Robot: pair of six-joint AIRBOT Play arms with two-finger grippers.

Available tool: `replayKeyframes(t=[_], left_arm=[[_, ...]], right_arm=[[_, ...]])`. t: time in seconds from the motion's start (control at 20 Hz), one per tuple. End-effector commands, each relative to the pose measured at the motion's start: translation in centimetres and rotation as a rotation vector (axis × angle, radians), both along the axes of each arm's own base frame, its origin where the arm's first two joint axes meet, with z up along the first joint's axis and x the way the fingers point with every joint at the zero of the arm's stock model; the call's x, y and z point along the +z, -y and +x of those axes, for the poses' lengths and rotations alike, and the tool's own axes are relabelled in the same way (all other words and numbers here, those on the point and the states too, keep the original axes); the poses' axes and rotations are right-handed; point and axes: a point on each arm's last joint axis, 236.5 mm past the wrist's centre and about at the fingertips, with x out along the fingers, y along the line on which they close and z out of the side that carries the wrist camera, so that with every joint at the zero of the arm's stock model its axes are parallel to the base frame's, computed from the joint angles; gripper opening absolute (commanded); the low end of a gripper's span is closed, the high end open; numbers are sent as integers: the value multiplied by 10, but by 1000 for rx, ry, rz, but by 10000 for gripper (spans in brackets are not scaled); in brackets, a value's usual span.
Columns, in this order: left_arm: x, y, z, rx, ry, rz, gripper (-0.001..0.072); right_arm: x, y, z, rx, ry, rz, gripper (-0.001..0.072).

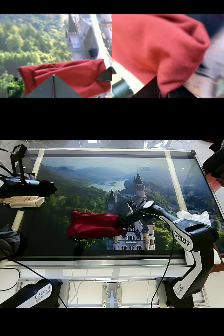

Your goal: Fold the shirts.

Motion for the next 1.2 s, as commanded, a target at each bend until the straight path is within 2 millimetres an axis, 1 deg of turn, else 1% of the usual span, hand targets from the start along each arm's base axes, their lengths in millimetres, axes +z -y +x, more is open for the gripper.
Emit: replayKeyframes(t=[0.0,0.05,0.15,0.25,0.3,0.35,0.4,0.45,0.5,0.6,0.65,0.7,0.75,0.8,0.85,0.9,0.95,1.05,1.15], left_arm=[[0,0,0,-1,2,2,13],[0,0,0,-1,2,2,12],[0,0,0,-1,2,2,12],[0,0,0,-1,2,2,13],[0,0,0,-1,2,2,12],[0,0,0,-1,2,2,13],[0,0,0,-1,2,2,13],[0,0,0,-1,2,2,12],[0,0,0,-1,2,1,13],[0,0,0,-1,2,1,12],[0,0,0,-1,2,1,12],[0,0,0,-1,2,1,13],[0,0,0,-1,2,1,13],[0,0,0,-1,2,1,13],[0,0,0,-1,2,1,12],[0,0,0,-1,2,1,12],[0,0,0,-1,2,1,13],[0,0,0,-1,2,0,12],[0,0,0,-1,1,-1,13]], right_arm=[[42,-19,26,28,132,55,14],[58,-10,42,27,194,41,14],[95,28,75,14,312,-20,14],[137,90,101,-55,396,-118,14],[159,131,109,-105,431,-192,14],[179,175,110,-167,452,-270,14],[197,218,106,-226,465,-343,14],[212,260,96,-283,470,-417,14],[226,306,79,-339,467,-500,14],[250,382,41,-468,443,-629,14],[263,417,19,-548,430,-678,14],[273,445,-2,-619,414,-711,13],[278,467,-25,-671,382,-738,13],[276,484,-55,-691,318,-760,14],[269,494,-80,-712,249,-762,14],[261,503,-96,-759,206,-758,13],[246,504,-110,-777,155,-744,13],[199,492,-141,-746,13,-716,14],[142,471,-177,-671,-147,-688,14]])
